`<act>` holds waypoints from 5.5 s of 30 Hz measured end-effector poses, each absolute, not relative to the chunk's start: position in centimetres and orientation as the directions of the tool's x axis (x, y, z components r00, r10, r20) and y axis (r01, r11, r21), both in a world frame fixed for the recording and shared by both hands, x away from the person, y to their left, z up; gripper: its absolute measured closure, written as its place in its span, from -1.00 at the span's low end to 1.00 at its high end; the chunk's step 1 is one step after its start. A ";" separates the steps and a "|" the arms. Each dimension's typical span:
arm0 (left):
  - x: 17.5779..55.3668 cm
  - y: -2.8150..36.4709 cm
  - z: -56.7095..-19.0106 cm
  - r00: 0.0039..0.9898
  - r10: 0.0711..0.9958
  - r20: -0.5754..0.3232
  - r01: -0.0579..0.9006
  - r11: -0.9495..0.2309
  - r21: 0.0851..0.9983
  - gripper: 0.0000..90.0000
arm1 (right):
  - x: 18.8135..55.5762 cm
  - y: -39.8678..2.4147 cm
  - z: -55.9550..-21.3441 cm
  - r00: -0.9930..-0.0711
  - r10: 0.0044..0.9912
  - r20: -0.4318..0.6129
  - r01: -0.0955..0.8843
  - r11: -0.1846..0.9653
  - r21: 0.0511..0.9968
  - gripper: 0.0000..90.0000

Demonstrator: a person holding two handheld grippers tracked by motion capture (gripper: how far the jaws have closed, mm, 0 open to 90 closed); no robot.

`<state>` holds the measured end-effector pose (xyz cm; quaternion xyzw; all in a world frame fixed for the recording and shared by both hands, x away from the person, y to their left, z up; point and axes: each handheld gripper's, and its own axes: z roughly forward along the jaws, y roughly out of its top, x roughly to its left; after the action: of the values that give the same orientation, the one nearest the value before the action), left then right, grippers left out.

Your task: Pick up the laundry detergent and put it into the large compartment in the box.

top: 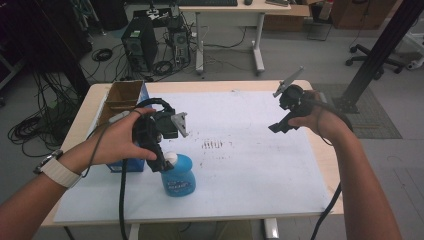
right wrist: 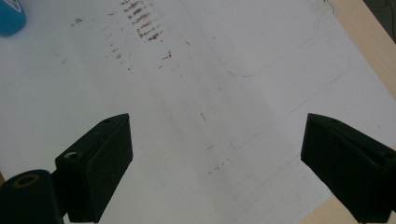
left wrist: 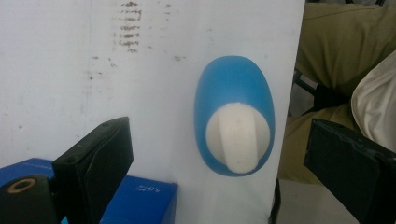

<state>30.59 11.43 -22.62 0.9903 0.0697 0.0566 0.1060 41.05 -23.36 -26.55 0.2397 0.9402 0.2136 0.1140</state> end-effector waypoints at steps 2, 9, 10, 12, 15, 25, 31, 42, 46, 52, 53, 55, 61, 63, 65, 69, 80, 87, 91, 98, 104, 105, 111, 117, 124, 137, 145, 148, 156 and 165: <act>30.6 11.4 -22.9 0.984 0.151 0.095 0.127 -0.967 0.220 -0.82 | 41.0 -23.4 -26.6 -0.859 0.500 -0.110 0.403 0.793 0.458 -0.80; 30.8 11.3 -23.9 0.983 0.158 0.088 0.136 -0.967 0.214 -0.81 | 41.0 -23.4 -26.7 -0.858 0.502 -0.110 0.405 0.793 0.455 -0.80; 30.8 11.3 -23.9 0.983 0.158 0.088 0.136 -0.967 0.214 -0.81 | 41.0 -23.4 -26.7 -0.858 0.502 -0.110 0.405 0.793 0.455 -0.80; 30.8 11.3 -24.1 0.984 0.158 0.085 0.137 -0.967 0.213 -0.81 | 41.0 -23.4 -26.7 -0.858 0.502 -0.109 0.405 0.792 0.456 -0.80; 30.8 11.2 -24.4 0.985 0.156 0.077 0.137 -0.967 0.215 -0.81 | 41.1 -23.4 -26.7 -0.858 0.502 -0.108 0.405 0.792 0.457 -0.80; 30.9 11.1 -25.6 0.986 0.154 0.063 0.137 -0.968 0.210 -0.80 | 41.1 -23.3 -26.8 -0.860 0.498 -0.109 0.402 0.794 0.455 -0.80; 31.1 11.0 -26.1 0.987 0.155 0.053 0.141 -0.967 0.212 -0.80 | 41.1 -23.4 -26.9 -0.861 0.498 -0.106 0.403 0.793 0.457 -0.80; 31.1 10.5 -27.3 0.989 0.145 0.041 0.134 -0.970 0.201 -0.78 | 41.1 -23.5 -27.0 -0.859 0.502 -0.104 0.407 0.792 0.456 -0.80; 31.1 10.5 -27.6 0.989 0.143 0.038 0.133 -0.970 0.202 -0.76 | 41.0 -23.5 -26.9 -0.859 0.502 -0.104 0.407 0.791 0.457 -0.80; 31.1 10.4 -28.0 0.990 0.139 0.032 0.130 -0.972 0.197 -0.70 | 40.9 -23.6 -26.8 -0.858 0.503 -0.106 0.407 0.791 0.458 -0.80; 31.1 10.4 -28.0 0.990 0.137 0.033 0.128 -0.972 0.197 -0.70 | 40.9 -23.6 -26.8 -0.858 0.503 -0.107 0.406 0.791 0.458 -0.80; 31.1 10.4 -28.2 0.990 0.139 0.031 0.130 -0.972 0.196 -0.69 | 40.9 -23.6 -26.8 -0.857 0.504 -0.106 0.407 0.790 0.459 -0.80; 31.2 10.4 -28.6 0.990 0.139 0.022 0.132 -0.973 0.190 -0.61 | 40.8 -23.8 -26.9 -0.858 0.504 -0.102 0.407 0.787 0.464 -0.80; 31.2 10.4 -28.7 0.991 0.135 0.020 0.129 -0.974 0.187 -0.61 | 40.8 -23.9 -26.9 -0.857 0.505 -0.102 0.408 0.787 0.462 -0.80; 31.1 10.3 -28.9 0.992 0.128 0.018 0.122 -0.975 0.186 -0.54 | 40.7 -24.0 -26.9 -0.856 0.508 -0.101 0.412 0.785 0.462 -0.80; 31.1 10.3 -29.1 0.993 0.120 0.009 0.117 -0.977 0.177 -0.43 | 40.7 -24.1 -26.8 -0.854 0.510 -0.103 0.412 0.785 0.463 -0.80; 31.1 10.5 -29.2 0.993 0.121 0.008 0.117 -0.977 0.179 -0.22 | 40.5 -24.2 -26.9 -0.853 0.512 -0.102 0.415 0.782 0.465 -0.80; 31.1 10.6 -29.2 0.992 0.127 0.006 0.124 -0.975 0.184 -0.19 | 40.5 -24.4 -26.9 -0.852 0.514 -0.101 0.416 0.781 0.465 -0.80; 31.1 10.5 -29.2 0.992 0.127 0.006 0.124 -0.976 0.179 -0.19 | 40.5 -24.4 -27.0 -0.851 0.515 -0.100 0.418 0.781 0.465 -0.80; 31.1 10.5 -29.1 0.991 0.137 0.008 0.133 -0.975 0.175 -0.18 | 40.4 -24.4 -26.9 -0.851 0.515 -0.102 0.416 0.780 0.467 -0.80; 31.1 10.6 -29.1 0.990 0.138 0.011 0.134 -0.975 0.176 -0.18 | 40.3 -24.5 -26.9 -0.851 0.514 -0.102 0.415 0.780 0.467 -0.80; 31.1 10.6 -29.1 0.990 0.141 0.009 0.138 -0.975 0.175 -0.18 | 40.3 -24.5 -26.9 -0.851 0.516 -0.102 0.417 0.780 0.467 -0.80; 31.3 10.8 -29.0 0.988 0.153 0.009 0.149 -0.975 0.164 -0.18 | 40.3 -24.6 -26.9 -0.850 0.517 -0.102 0.418 0.779 0.467 -0.80; 31.2 10.9 -28.6 0.986 0.165 0.013 0.160 -0.973 0.166 -0.18 | 40.3 -24.6 -27.0 -0.851 0.516 -0.101 0.417 0.780 0.467 -0.80; 31.1 11.1 -27.8 0.983 0.182 0.020 0.176 -0.969 0.171 -0.18 | 40.3 -24.4 -26.8 -0.852 0.513 -0.103 0.413 0.781 0.469 -0.80; 30.7 11.4 -25.9 0.974 0.220 0.043 0.209 -0.961 0.181 -0.18 | 40.1 -24.4 -26.6 -0.852 0.512 -0.106 0.410 0.780 0.473 -0.80; 30.4 12.0 -24.0 0.960 0.273 0.057 0.256 -0.944 0.207 -0.18 | 40.0 -24.3 -26.5 -0.853 0.510 -0.109 0.405 0.779 0.479 -0.80; 30.3 12.0 -23.3 0.957 0.283 0.064 0.266 -0.944 0.197 -0.18 | 40.0 -24.3 -26.5 -0.853 0.511 -0.109 0.405 0.778 0.480 -0.80; 30.1 12.3 -21.8 0.945 0.319 0.073 0.299 -0.933 0.202 -0.17 | 39.9 -24.2 -26.4 -0.853 0.510 -0.109 0.403 0.777 0.484 -0.80; 29.8 12.7 -20.4 0.935 0.345 0.085 0.323 -0.925 0.199 -0.17 | 39.9 -24.2 -26.3 -0.852 0.512 -0.109 0.404 0.776 0.485 -0.80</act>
<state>29.84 12.71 -20.37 0.9794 0.1704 0.0590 0.0911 39.89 -24.24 -26.35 0.2448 0.9348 0.2286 0.1181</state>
